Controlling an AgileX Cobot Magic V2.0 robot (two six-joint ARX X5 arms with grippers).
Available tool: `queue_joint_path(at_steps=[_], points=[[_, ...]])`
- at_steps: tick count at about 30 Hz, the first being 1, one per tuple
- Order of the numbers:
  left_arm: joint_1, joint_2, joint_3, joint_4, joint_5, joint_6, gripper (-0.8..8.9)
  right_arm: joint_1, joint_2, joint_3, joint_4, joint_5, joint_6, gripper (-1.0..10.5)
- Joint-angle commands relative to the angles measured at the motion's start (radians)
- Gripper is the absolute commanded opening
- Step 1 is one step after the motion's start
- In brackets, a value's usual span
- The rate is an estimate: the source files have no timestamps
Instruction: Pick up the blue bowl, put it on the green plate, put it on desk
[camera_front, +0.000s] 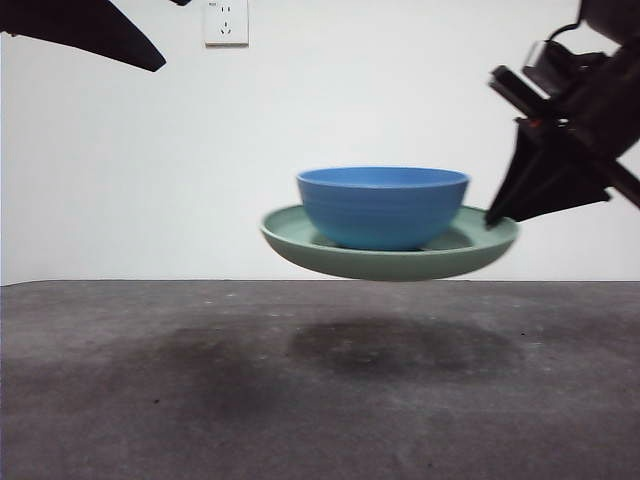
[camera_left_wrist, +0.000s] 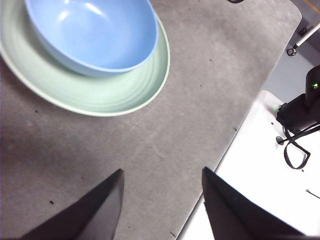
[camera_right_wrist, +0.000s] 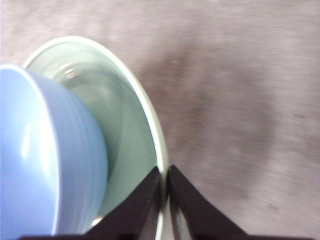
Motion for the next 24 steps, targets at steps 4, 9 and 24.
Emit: queue_joint_path(at_steps=[4, 9, 24], points=[[-0.006, 0.006, 0.009, 0.005, 0.002, 0.002, 2.49, 0.098, 0.081, 0.021, 0.095, 0.045, 0.101, 0.1], [-0.006, 0.006, 0.009, 0.005, 0.002, 0.003, 2.49, 0.156, 0.164, 0.022, 0.181, 0.067, 0.153, 0.1], [-0.006, 0.006, 0.009, -0.002, 0.002, 0.006, 2.49, 0.183, 0.332, 0.023, 0.281, 0.094, 0.2, 0.1]])
